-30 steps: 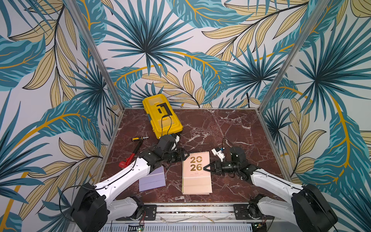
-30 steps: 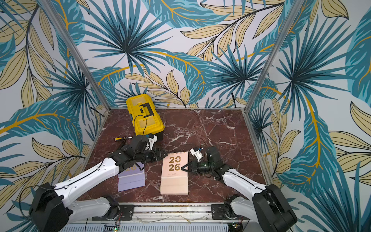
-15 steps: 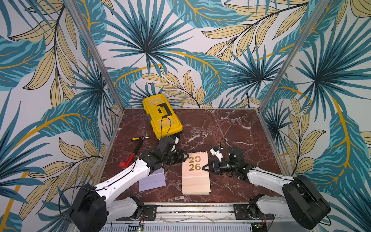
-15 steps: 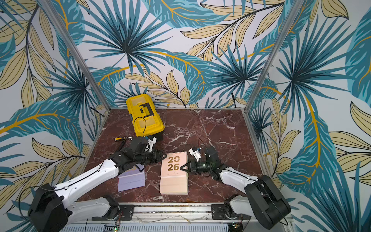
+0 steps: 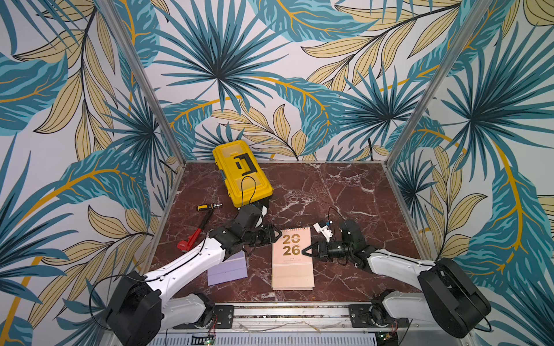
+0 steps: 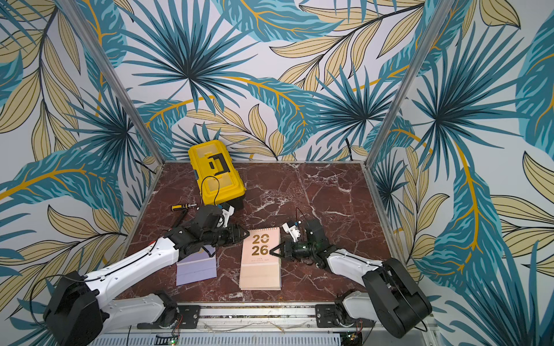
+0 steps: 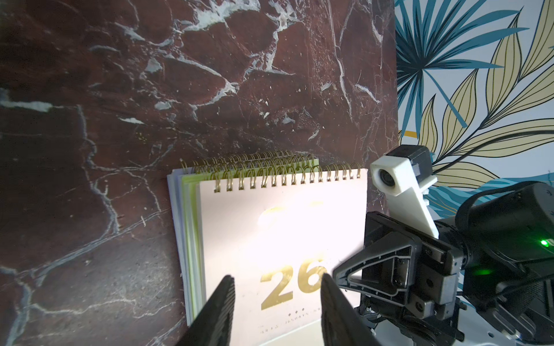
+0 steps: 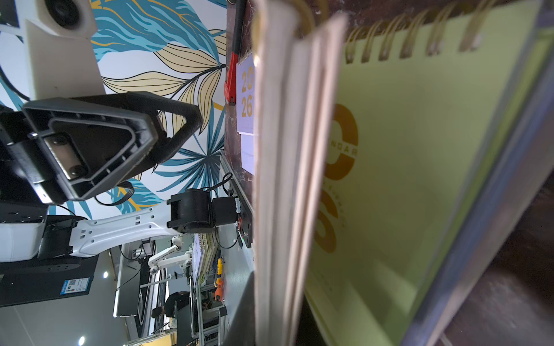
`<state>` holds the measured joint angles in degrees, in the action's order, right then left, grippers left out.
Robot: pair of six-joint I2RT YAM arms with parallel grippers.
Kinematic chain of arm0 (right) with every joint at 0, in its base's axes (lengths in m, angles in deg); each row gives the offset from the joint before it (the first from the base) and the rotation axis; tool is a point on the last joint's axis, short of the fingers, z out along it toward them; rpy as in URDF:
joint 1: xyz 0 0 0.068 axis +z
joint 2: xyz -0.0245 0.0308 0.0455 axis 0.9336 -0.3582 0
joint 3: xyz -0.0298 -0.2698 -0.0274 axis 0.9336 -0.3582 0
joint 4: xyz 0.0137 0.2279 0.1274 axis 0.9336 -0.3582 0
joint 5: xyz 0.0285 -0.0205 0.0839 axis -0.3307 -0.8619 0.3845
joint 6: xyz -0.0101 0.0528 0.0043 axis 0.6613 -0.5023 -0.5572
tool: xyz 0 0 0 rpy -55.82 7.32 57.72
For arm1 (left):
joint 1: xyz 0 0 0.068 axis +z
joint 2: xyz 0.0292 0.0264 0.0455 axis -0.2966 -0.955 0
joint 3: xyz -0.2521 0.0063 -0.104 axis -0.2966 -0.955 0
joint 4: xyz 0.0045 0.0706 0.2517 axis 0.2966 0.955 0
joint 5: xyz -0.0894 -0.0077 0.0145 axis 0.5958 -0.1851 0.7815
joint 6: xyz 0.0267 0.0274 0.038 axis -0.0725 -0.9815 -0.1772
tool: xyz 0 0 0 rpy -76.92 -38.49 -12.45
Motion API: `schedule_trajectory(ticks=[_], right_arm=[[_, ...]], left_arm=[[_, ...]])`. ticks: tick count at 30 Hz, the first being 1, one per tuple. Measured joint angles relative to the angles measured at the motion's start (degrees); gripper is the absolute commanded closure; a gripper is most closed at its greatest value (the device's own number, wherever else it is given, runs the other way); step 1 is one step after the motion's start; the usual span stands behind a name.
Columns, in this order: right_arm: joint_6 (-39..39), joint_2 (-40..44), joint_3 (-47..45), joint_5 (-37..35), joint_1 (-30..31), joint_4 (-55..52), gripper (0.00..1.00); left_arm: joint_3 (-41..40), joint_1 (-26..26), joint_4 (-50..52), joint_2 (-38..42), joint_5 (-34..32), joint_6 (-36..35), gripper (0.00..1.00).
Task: Stack the calendars
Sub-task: Place the calendar at the calendar.
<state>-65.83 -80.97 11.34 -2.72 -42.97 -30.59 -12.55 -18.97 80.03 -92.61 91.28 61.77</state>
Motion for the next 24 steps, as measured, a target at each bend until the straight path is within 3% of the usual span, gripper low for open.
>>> schedule_trajectory(ticks=[6, 15, 24], right_arm=[[3.45, 0.02, 1.11, -1.88, 0.02, -6.67, 0.63], [9.64, 3.32, 5.49, -6.05, 0.0, -21.05, 0.4], [13.77, 9.49, 10.1, -13.81, 0.0, -34.88, 0.34]], left_arm=[[-0.5, 0.0, -0.02, -0.35, -0.02, 0.0, 0.52], [-1.07, 0.04, -0.11, -0.39, -0.24, 0.0, 0.51], [-2.14, 0.22, -0.72, -1.9, -0.63, 0.04, 0.47]])
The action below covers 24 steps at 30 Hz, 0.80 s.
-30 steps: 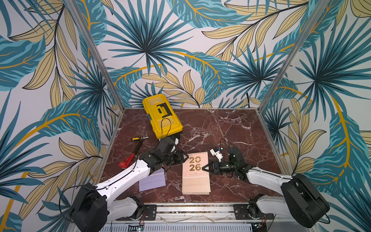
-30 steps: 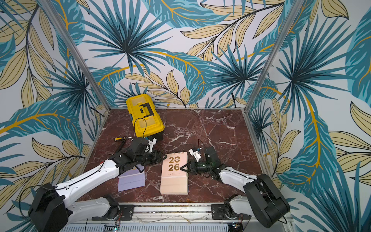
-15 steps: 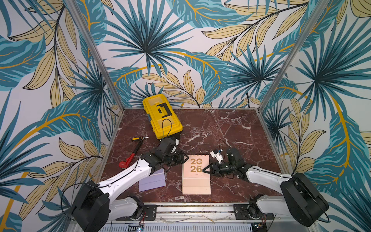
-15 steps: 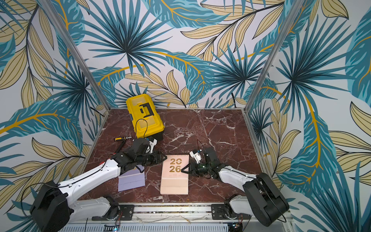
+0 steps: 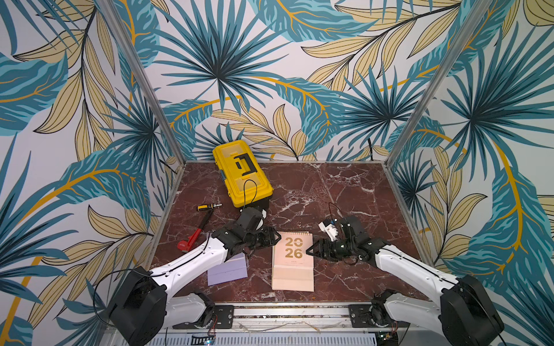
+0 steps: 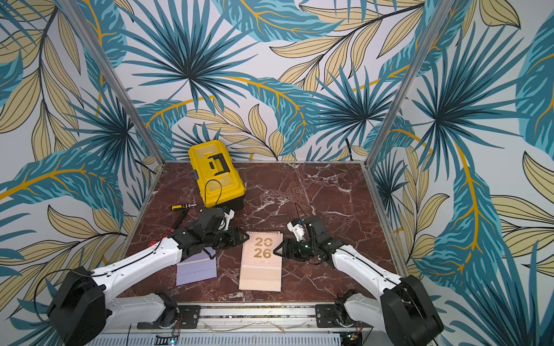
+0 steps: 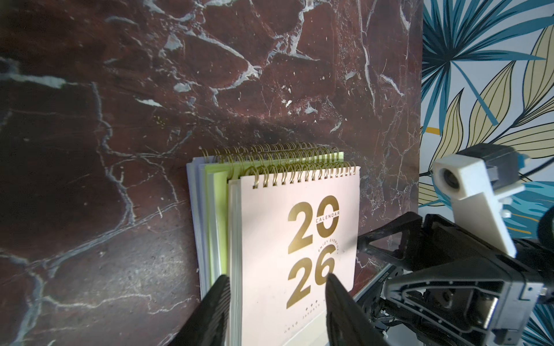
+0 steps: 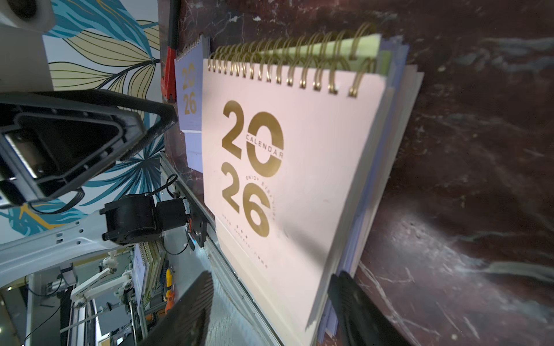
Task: Stack the calendars
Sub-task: Place the calendar at the calendar, then adjust the calendars at the calendar.
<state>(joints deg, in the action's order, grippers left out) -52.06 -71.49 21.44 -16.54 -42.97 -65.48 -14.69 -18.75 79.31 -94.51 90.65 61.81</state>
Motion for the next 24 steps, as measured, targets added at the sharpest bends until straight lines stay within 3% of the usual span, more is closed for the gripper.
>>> schedule_trajectory(ticks=[4, 7, 11, 19, 24], right_arm=[[0.35, 2.14, 0.31, -4.13, 0.04, -3.69, 0.37], [-0.26, 3.72, 0.31, -7.89, 0.17, -6.4, 0.44], [-1.33, 6.21, 0.39, -13.53, 0.59, -10.29, 0.66], [-3.37, 6.08, 0.81, -21.81, 2.12, -15.39, 1.0], [-4.17, 3.65, 3.37, -26.16, 3.82, -17.38, 1.0]], left_arm=[[-0.61, 0.0, -0.68, -1.05, 0.0, 0.02, 0.47], [-1.51, 0.04, -0.7, -1.31, -0.07, 0.15, 0.47], [-3.37, 0.11, -0.79, -1.29, -0.39, 0.68, 0.47], [-4.57, 0.13, -0.83, -1.29, -0.61, 1.07, 0.47], [-5.4, 0.17, -1.11, -1.22, -0.72, 1.42, 0.5]])
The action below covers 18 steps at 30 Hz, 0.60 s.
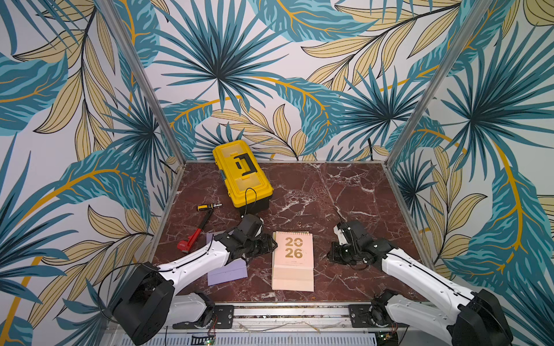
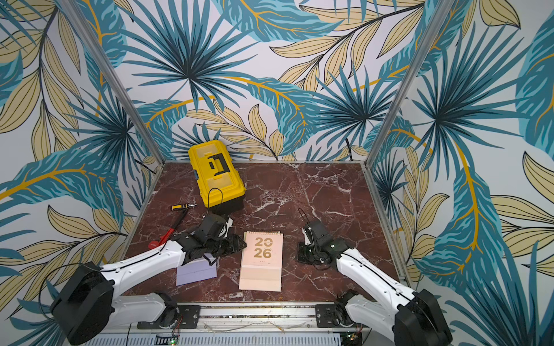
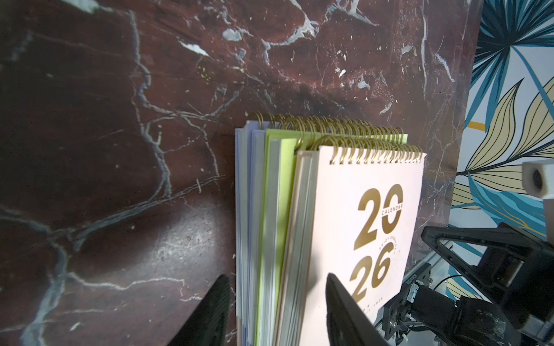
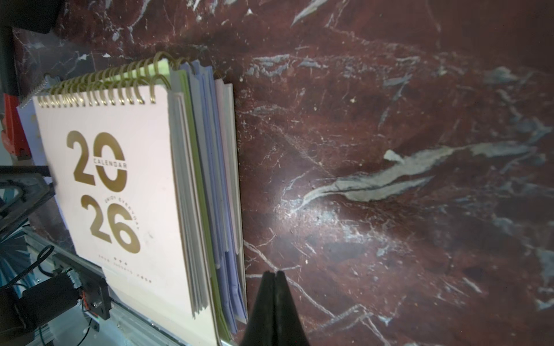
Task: Stack the calendars
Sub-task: Adjust the calendars at the calendar.
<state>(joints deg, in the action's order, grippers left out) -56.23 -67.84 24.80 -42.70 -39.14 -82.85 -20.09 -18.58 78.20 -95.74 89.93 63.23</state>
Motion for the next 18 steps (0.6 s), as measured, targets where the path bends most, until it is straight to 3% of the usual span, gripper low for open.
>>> schedule_trajectory(ticks=[9, 18], right_arm=[[-2.82, -6.25, 4.33, -6.47, 5.22, -1.09, 1.0], [-4.13, -13.11, 9.75, -9.09, 9.11, -1.25, 1.0]], left_arm=[[-2.29, 0.09, 0.59, 3.61, -3.85, 1.6, 0.59], [-2.23, 0.42, 0.9, -1.07, -4.35, 1.33, 0.84]])
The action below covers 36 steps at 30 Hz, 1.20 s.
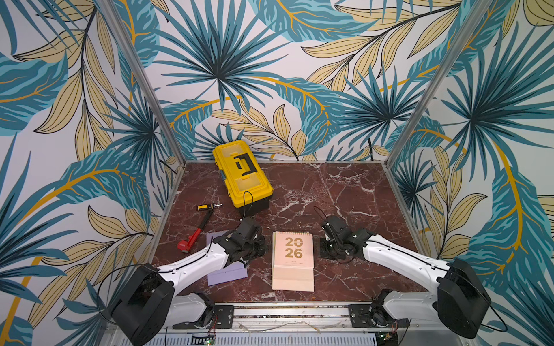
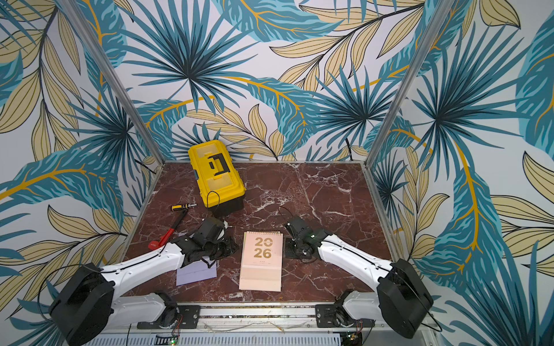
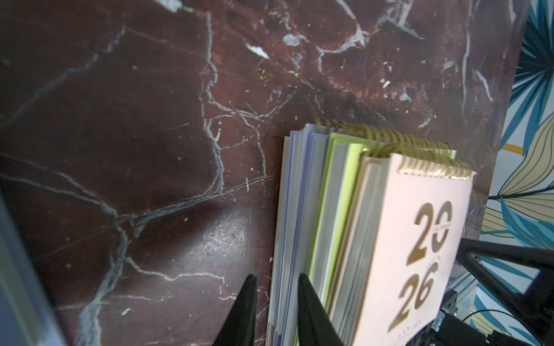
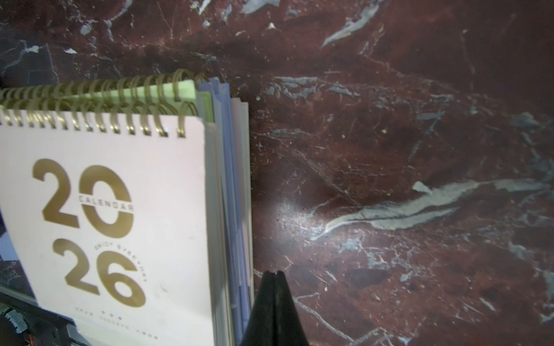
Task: Stack the calendars
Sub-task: Adjust the calendars at the calendar.
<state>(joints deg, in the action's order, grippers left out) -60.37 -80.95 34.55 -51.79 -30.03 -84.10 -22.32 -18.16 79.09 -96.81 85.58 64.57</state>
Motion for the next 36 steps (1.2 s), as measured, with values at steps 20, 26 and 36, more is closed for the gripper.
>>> schedule_trajectory(ticks=[20, 26, 36], right_arm=[[0.04, -4.96, 2.82, 1.11, 0.55, 3.74, 1.0], [0.04, -4.96, 2.82, 2.38, 0.57, 5.79, 1.0], [0.02, -4.13, 2.29, 0.42, 0.57, 4.04, 1.0]], left_arm=[[2.4, 0.02, 0.52, -4.66, 3.1, -1.36, 1.0], [2.4, 0.02, 0.39, -5.18, 3.82, -1.64, 1.0], [2.4, 0.0, 0.13, -4.79, 3.67, -1.77, 1.0]])
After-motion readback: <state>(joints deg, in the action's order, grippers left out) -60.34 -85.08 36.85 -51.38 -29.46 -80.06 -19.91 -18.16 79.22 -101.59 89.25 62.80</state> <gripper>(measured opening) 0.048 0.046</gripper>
